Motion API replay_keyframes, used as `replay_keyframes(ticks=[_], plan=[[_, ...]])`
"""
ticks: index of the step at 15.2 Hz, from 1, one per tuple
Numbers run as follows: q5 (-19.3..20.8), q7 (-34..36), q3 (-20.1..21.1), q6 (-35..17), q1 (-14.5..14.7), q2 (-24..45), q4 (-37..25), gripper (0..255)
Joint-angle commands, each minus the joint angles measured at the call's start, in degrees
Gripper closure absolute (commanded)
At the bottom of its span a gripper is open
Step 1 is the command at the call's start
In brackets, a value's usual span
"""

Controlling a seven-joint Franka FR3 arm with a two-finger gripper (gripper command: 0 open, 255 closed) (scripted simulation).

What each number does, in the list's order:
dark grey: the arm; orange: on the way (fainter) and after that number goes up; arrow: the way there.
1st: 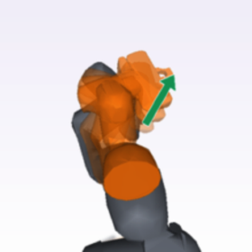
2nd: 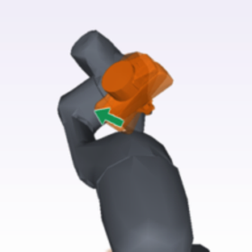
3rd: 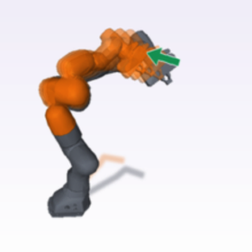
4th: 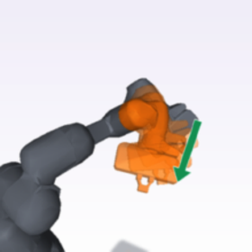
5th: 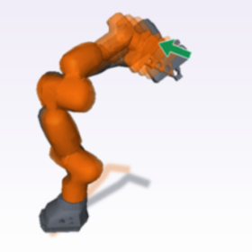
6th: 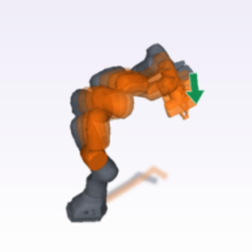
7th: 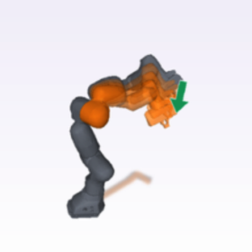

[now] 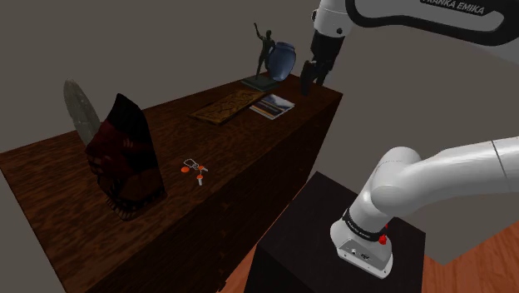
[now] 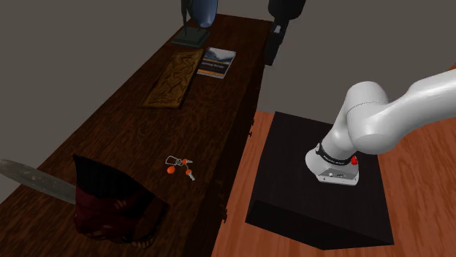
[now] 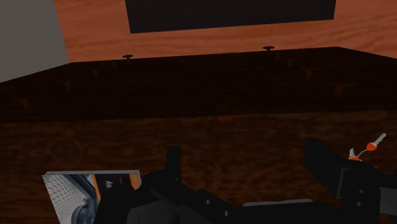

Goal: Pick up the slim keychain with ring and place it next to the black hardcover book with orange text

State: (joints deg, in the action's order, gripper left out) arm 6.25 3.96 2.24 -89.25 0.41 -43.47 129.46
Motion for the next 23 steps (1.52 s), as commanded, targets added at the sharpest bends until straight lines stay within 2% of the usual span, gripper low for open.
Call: replay_keyframes(ticks=[1,12,23], plan=[[0.0,0.0,0.0,0.0,0.0,0.0,0.0,0],[-4.5,0.4,3.2,-17.4,4.3,13.9,3.6,0],[-7.3,0.1,7.1,-32.1,8.2,32.2,-0.4,0]])
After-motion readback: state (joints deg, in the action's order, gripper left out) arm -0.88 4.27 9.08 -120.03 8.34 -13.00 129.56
